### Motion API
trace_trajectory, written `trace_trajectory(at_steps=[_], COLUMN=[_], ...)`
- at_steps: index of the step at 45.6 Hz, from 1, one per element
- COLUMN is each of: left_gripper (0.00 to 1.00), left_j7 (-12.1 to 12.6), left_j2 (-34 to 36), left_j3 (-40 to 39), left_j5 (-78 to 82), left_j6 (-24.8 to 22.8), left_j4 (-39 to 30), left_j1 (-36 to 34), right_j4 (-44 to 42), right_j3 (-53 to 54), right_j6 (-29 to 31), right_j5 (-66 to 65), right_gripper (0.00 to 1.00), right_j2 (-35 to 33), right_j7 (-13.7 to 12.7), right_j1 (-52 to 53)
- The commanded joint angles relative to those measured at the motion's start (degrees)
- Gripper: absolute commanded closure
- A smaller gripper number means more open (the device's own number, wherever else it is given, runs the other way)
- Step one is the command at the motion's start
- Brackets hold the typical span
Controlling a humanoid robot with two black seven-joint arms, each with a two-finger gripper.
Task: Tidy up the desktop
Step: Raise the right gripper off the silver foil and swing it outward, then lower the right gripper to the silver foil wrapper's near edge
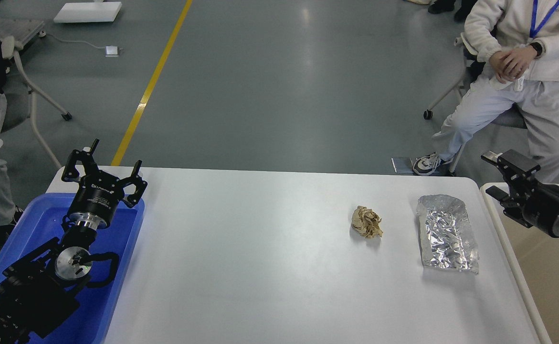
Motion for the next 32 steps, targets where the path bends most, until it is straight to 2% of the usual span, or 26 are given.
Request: trace_trajectory(at_steps=[1,8,17,32], left_gripper=[0.00,0.00,0.00,0.00], left_j7=[0.00,0.00,0.00,0.00], left_j2=[-0.01,-0.01,-0.01,-0.01], left_j3=[0.02,-0.07,0.02,-0.07], left_j5=[0.00,0.00,0.00,0.00], left_j6=[0.00,0.00,0.00,0.00], left_j4=[-0.01,-0.01,-0.01,0.08], left_j1=[0.00,0.00,0.00,0.00], right_j4=[1.80,1.18,-0.75,-4.44], right_j3=[-10.57,-21.03,-32.55,-41.52], right_j6=[-0.97,-0.80,-2.99,-7.39], right_j5=[-5.66,-6.10,-9.96,-18.76], right_gripper=[0.00,0.00,0.02,0.00], right_j2=[-3.92,-4.18,-3.75,0.21], right_j7=[-1.58,-3.16,-3.25,-3.25], right_j1=[5.85,12.79,20.35,19.66])
